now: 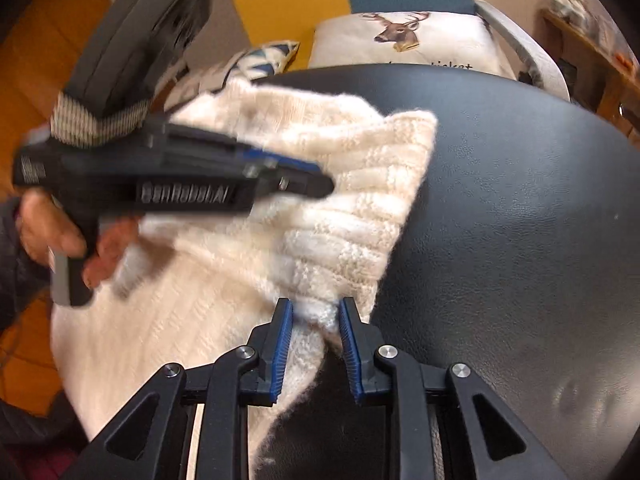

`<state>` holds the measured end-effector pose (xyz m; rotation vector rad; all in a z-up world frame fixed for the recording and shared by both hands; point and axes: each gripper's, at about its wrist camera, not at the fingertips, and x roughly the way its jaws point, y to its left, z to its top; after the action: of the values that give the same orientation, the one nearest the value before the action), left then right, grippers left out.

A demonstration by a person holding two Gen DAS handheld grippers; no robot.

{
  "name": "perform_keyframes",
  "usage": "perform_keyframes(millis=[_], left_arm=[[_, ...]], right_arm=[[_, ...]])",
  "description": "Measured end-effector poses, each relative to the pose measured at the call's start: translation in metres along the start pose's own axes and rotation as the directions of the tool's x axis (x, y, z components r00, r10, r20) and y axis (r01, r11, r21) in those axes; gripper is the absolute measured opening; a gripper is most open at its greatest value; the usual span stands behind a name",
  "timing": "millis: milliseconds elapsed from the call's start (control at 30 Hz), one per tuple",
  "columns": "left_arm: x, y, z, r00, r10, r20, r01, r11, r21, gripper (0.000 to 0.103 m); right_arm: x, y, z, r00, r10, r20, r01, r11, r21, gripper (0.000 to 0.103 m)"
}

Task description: Fold clothes

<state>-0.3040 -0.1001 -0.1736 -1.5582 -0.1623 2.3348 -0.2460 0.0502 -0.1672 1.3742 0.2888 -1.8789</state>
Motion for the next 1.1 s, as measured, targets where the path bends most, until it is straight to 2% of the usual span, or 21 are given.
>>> perform_keyframes(millis=[100, 167, 267, 400, 433, 467, 533, 600, 700, 800, 867, 900, 1000, 1100], left_arm=[[-0.009, -0.003, 0.005, 0.998, -0.018, 0.057, 0.019, 1.000, -0.009, 0.011], [0.001, -0.002, 0.011, 0.999, 0.024, 0.037, -0.023, 1.000, -0.017, 0.011], [0.007, 0.000, 0.012, 1.000, 0.022, 0.014, -0.022, 0.999, -0.039, 0.011], [-0.028, 0.018, 0.000, 0.994, -0.032, 0.101, 0.048, 0.986, -0.158, 0.011], [-0.042, 0.025, -0.006, 0.991, -0.045, 0.127, 0.070, 0.978, -0.195, 0.016], [-0.057, 0.033, -0.017, 0.986, -0.062, 0.155, 0.097, 0.968, -0.232, 0.024], [-0.091, 0.057, -0.051, 0.972, -0.081, 0.220, 0.150, 0.937, -0.317, 0.029], [-0.126, 0.083, -0.090, 0.954, -0.090, 0.286, 0.205, 0.893, -0.400, 0.030], [-0.179, 0.128, -0.167, 0.927, -0.054, 0.370, 0.257, 0.811, -0.526, 0.032], [-0.234, 0.184, -0.264, 0.909, 0.069, 0.410, 0.248, 0.701, -0.669, 0.032], [-0.268, 0.221, -0.327, 0.897, 0.165, 0.411, 0.232, 0.616, -0.753, 0.032], [-0.285, 0.240, -0.360, 0.888, 0.211, 0.409, 0.232, 0.563, -0.793, 0.032], [-0.328, 0.293, -0.457, 0.855, 0.337, 0.393, 0.260, 0.378, -0.888, 0.032], [-0.355, 0.335, -0.539, 0.816, 0.424, 0.393, 0.347, 0.184, -0.920, 0.032]], right_arm=[[0.003, -0.001, 0.000, 1.000, -0.009, -0.002, 0.009, 1.000, 0.016, 0.024], [0.003, 0.003, 0.001, 1.000, -0.031, -0.003, 0.031, 0.999, 0.017, 0.024], [0.000, 0.008, 0.002, 0.998, -0.065, 0.000, 0.065, 0.998, 0.027, 0.024], [-0.033, 0.019, -0.003, 0.984, -0.115, 0.133, 0.100, 0.988, 0.118, 0.025], [-0.043, 0.024, -0.007, 0.980, -0.103, 0.172, 0.079, 0.986, 0.145, 0.028], [-0.049, 0.031, -0.013, 0.976, -0.072, 0.207, 0.037, 0.985, 0.168, 0.028], [-0.056, 0.045, -0.024, 0.966, -0.011, 0.260, -0.044, 0.978, 0.203, 0.028], [-0.053, 0.061, -0.033, 0.961, 0.031, 0.275, -0.097, 0.969, 0.227, 0.029], [-0.040, 0.091, -0.040, 0.960, 0.079, 0.267, -0.149, 0.956, 0.252, 0.029], [-0.031, 0.116, -0.046, 0.960, 0.103, 0.259, -0.177, 0.943, 0.280, 0.029], [-0.021, 0.131, -0.047, 0.960, 0.114, 0.254, -0.191, 0.933, 0.305, 0.029], [-0.017, 0.139, -0.048, 0.960, 0.119, 0.253, -0.199, 0.927, 0.319, 0.029], [-0.010, 0.157, -0.044, 0.959, 0.124, 0.257, -0.212, 0.911, 0.353, 0.029], [-0.009, 0.172, -0.040, 0.952, 0.134, 0.274, -0.234, 0.898, 0.373, 0.029]])
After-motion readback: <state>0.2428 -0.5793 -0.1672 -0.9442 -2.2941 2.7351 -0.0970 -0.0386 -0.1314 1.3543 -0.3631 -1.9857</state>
